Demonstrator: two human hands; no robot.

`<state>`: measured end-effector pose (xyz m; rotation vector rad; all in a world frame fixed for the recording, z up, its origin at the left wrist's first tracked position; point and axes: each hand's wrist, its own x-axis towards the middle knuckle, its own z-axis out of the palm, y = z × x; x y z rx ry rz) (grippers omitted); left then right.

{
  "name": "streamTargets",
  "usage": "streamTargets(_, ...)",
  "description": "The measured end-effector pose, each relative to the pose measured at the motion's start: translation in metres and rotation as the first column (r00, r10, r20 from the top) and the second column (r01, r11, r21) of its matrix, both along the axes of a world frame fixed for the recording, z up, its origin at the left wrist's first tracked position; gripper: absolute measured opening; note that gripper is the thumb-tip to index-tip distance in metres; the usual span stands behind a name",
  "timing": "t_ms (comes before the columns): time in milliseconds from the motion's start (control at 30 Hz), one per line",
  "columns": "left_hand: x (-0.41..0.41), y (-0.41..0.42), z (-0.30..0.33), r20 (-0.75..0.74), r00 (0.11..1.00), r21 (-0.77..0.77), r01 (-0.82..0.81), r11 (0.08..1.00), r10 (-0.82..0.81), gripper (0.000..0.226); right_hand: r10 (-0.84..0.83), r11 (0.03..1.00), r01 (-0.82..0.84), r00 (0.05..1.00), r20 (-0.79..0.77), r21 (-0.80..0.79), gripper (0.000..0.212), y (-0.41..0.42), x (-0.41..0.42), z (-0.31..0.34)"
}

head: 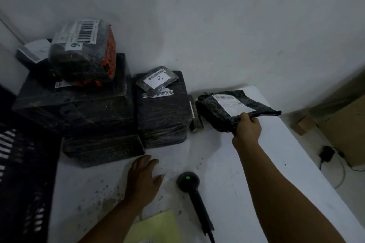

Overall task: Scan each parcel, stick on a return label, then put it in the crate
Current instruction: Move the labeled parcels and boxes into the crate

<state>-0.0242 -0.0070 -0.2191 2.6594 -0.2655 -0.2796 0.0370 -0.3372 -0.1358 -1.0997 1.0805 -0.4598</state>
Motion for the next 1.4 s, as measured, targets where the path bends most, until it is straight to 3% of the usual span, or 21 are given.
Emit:
streamTargets(167, 0.001, 0.0, 0.006, -0.07, 0.997, -0.001, 0.023, 1.0, -0.023, 0.056, 0.08, 0.997, -0.077, 0.98, -0.184, 0.025, 0.022, -0.006, -0.019, -0.001)
streamTargets(300, 0.001, 0.001, 0.01, -0.11, 0.993, 0.018, 0.045, 0.999, -0.043, 0.058, 0.075, 0.99, -0.055, 0.985, -0.155, 0.129, 0.023, -0.001, -0.026, 0.004)
streamTargets(467, -0.001, 0.002, 0.013, -0.144, 0.989, 0.034, 0.052, 0.998, -0.047, 0.057, 0.027, 0.947, 0.002, 0.996, -0.084, 0.321, 0.008, 0.0, -0.025, 0.01)
streamTargets(600, -0.001, 0.002, 0.013, -0.149, 0.988, 0.04, 0.048, 0.998, -0.042, 0.057, 0.026, 0.918, 0.024, 0.992, -0.12, 0.397, 0.055, 0.0, -0.022, 0.002)
streamTargets(667, -0.002, 0.001, 0.013, -0.142, 0.989, 0.038, 0.043, 0.998, -0.037, 0.056, 0.069, 0.903, 0.0, 0.987, -0.145, 0.431, 0.063, -0.001, -0.02, -0.001)
streamTargets(867, -0.001, 0.0, 0.012, -0.125, 0.992, 0.06, 0.038, 0.997, -0.03, 0.054, 0.144, 0.913, -0.06, 0.973, -0.182, 0.403, 0.039, -0.01, -0.012, -0.016)
streamTargets(1100, 0.0, 0.0, 0.016, -0.139, 0.99, 0.007, 0.014, 1.0, -0.013, 0.052, 0.003, 0.947, -0.004, 1.0, 0.001, 0.321, 0.043, 0.008, -0.04, -0.004)
streamTargets(1233, -0.002, -0.007, 0.028, -0.173, 0.984, -0.145, -0.068, 0.987, 0.042, 0.05, -0.069, 0.937, 0.016, 0.988, 0.14, 0.35, 0.045, 0.024, -0.07, 0.023)
streamTargets(1400, -0.01, -0.022, 0.059, -0.062, 0.996, -0.357, -0.083, 0.93, 0.065, 0.036, -0.108, 0.923, -0.001, 0.959, 0.262, 0.385, 0.035, 0.057, -0.12, 0.052)
